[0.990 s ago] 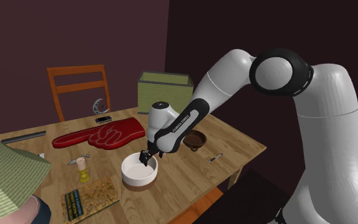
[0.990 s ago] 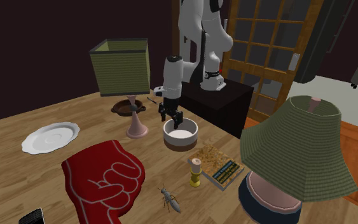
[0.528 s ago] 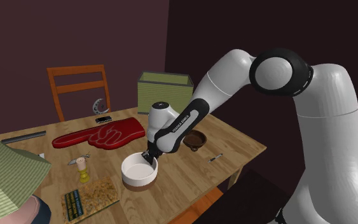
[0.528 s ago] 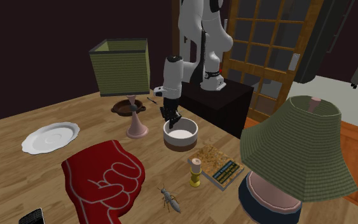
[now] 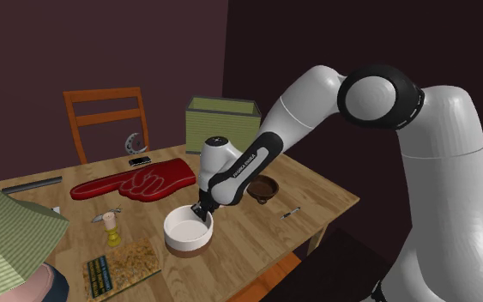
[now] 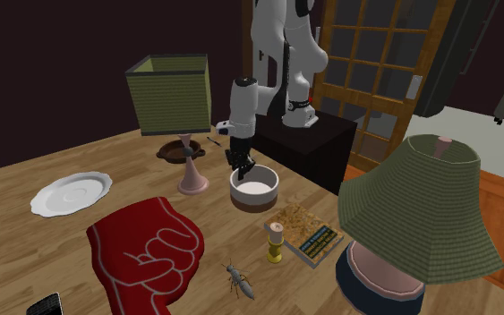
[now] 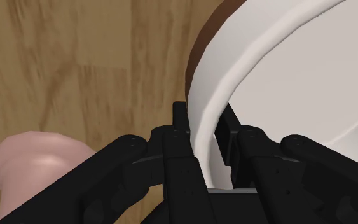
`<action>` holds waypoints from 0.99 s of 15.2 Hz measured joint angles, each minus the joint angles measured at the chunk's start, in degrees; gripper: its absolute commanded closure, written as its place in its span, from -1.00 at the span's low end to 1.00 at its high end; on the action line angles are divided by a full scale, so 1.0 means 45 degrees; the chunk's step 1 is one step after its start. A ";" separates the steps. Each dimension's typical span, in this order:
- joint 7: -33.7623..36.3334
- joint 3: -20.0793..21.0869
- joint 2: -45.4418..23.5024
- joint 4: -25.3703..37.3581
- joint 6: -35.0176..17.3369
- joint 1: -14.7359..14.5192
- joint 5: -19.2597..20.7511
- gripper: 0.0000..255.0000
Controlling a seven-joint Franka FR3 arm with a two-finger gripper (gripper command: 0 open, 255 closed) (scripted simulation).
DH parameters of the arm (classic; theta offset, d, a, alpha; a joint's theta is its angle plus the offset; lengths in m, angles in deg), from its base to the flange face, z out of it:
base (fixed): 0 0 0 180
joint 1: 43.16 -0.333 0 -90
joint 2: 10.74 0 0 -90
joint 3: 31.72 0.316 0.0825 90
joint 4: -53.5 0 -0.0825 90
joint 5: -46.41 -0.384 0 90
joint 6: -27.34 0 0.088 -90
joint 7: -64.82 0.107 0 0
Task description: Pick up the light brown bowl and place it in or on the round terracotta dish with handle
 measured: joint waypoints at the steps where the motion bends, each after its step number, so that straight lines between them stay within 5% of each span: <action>1: -0.0026 0.0036 0.0095 0.0014 0.0122 0.0013 -0.0036 1.00; 15: -0.0552 0.0534 0.2025 -0.0161 0.1870 0.0352 -0.0693 1.00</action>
